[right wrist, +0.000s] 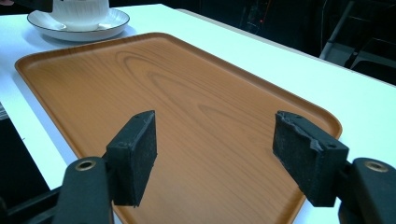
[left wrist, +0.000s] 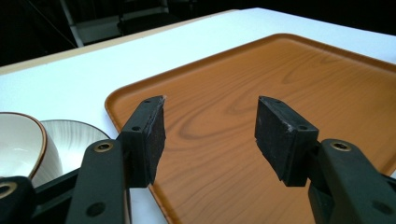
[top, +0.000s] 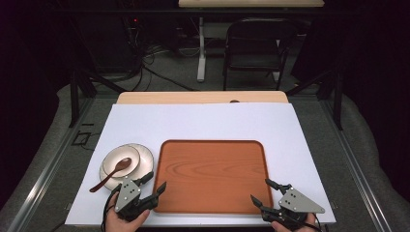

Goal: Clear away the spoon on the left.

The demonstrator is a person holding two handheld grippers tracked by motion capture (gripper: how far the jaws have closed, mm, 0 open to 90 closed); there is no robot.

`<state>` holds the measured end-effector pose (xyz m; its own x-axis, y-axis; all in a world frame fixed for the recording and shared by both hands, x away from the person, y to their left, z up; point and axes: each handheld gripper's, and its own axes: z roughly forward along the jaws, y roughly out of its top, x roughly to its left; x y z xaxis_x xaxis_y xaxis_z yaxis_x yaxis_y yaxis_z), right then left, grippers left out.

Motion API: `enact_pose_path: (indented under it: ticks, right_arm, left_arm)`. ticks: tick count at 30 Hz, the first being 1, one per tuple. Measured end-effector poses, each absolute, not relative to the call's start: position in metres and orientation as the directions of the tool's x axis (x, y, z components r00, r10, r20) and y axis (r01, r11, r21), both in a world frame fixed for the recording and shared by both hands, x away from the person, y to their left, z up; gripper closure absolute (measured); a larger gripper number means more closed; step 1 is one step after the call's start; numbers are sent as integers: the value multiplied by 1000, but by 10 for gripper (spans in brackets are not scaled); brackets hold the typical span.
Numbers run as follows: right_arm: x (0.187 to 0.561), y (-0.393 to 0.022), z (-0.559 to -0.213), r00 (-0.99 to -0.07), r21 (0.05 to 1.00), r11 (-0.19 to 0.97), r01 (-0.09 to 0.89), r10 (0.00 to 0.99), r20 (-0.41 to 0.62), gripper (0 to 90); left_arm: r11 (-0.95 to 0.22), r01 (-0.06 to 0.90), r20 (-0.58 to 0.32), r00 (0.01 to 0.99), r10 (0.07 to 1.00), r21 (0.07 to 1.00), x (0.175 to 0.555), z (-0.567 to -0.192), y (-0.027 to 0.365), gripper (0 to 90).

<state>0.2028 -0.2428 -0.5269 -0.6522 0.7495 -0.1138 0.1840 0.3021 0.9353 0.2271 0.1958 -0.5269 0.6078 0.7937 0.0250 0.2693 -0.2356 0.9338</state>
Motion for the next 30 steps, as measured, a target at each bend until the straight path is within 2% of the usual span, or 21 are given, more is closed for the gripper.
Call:
enact_pose_path:
  ticks: [11, 23, 30]
  right_arm:
    - [203, -242, -527, -657, 934, 307, 182, 745, -117, 303]
    - [204, -242, -528, -660, 930, 318, 186, 741, -121, 303]
    - [205, -241, -528, -659, 929, 317, 191, 743, -118, 303]
  left_arm:
    - [-207, 264, 12, 592, 806, 942, 223, -523, 200, 457]
    - [-181, 341, -38, 545, 837, 923, 218, -511, 210, 627]
    - [-196, 359, -17, 513, 858, 913, 214, -504, 216, 757]
